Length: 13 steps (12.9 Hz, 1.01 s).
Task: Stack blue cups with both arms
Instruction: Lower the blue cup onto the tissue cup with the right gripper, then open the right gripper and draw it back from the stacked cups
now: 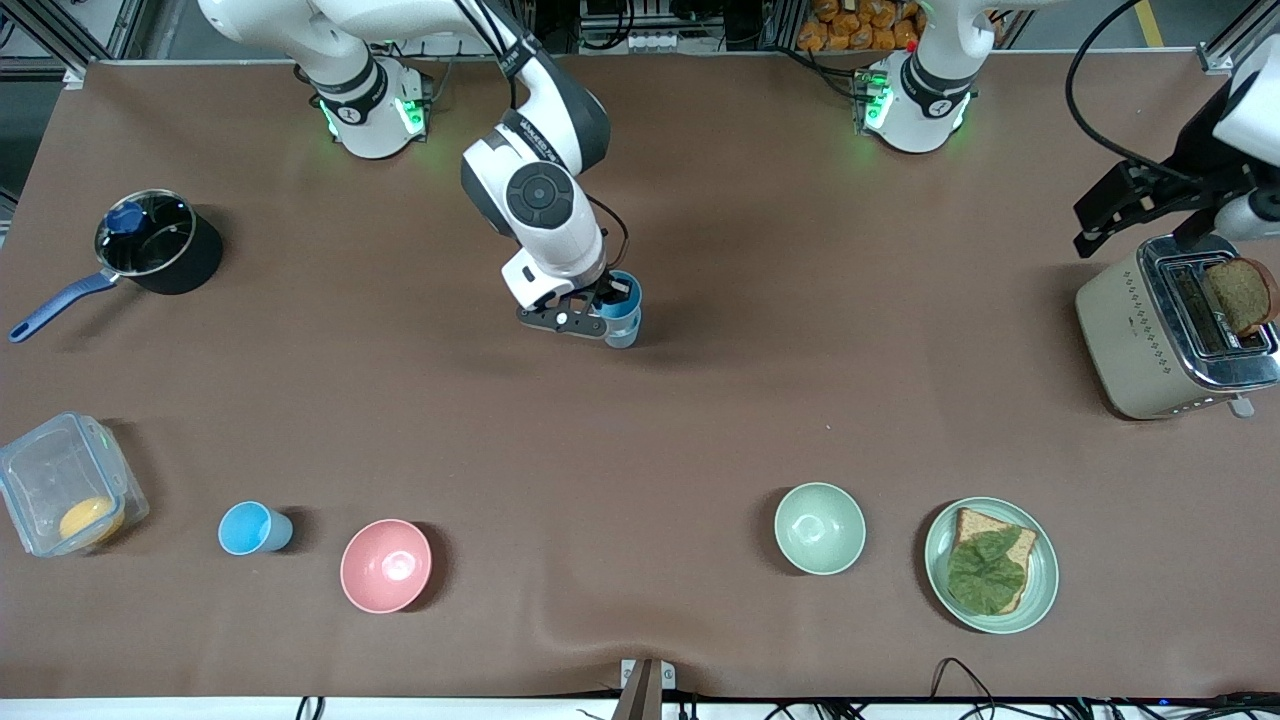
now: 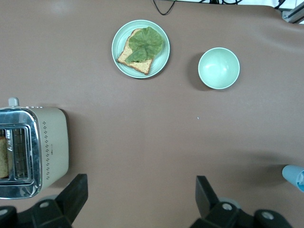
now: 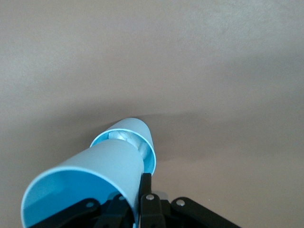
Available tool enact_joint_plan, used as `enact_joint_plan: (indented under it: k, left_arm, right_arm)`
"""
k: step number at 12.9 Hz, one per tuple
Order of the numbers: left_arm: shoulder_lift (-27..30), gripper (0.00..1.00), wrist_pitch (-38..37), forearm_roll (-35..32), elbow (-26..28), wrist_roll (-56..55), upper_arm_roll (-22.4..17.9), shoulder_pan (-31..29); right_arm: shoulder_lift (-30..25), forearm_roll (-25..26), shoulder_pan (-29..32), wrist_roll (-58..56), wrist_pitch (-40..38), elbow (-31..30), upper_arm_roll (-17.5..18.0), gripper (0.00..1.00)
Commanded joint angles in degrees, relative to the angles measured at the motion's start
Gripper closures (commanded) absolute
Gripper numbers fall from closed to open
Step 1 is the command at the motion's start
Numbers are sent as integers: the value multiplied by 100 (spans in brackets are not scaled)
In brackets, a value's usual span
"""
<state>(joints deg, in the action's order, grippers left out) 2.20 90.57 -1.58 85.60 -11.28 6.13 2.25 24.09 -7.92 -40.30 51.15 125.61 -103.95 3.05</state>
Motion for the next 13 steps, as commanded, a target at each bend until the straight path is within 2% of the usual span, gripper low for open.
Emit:
enact_joint_plan:
  k: [1, 3, 5, 8, 13]
  left_arm:
    - [158, 0, -179, 88, 123, 354, -208, 65]
    - [158, 0, -250, 88, 150, 346, -209, 82]
    - [141, 0, -250, 79, 167, 337, -209, 82]
    - [18, 0, -250, 123, 150, 346, -182, 47]
    - [-17, 0, -259, 53, 141, 328, -156, 82]
  right_arm:
    - [-9, -43, -48, 262, -97, 146, -85, 0]
    - [-167, -35, 13, 308, -552, 295, -129, 0]
    - [-456, -8, 451, -76, -1447, 515, -208, 0]
    - [-1018, -8, 1408, -2006, -2310, 533, -217, 0]
    - [-1880, 0, 3367, -4908, -3409, 525, -226, 0]
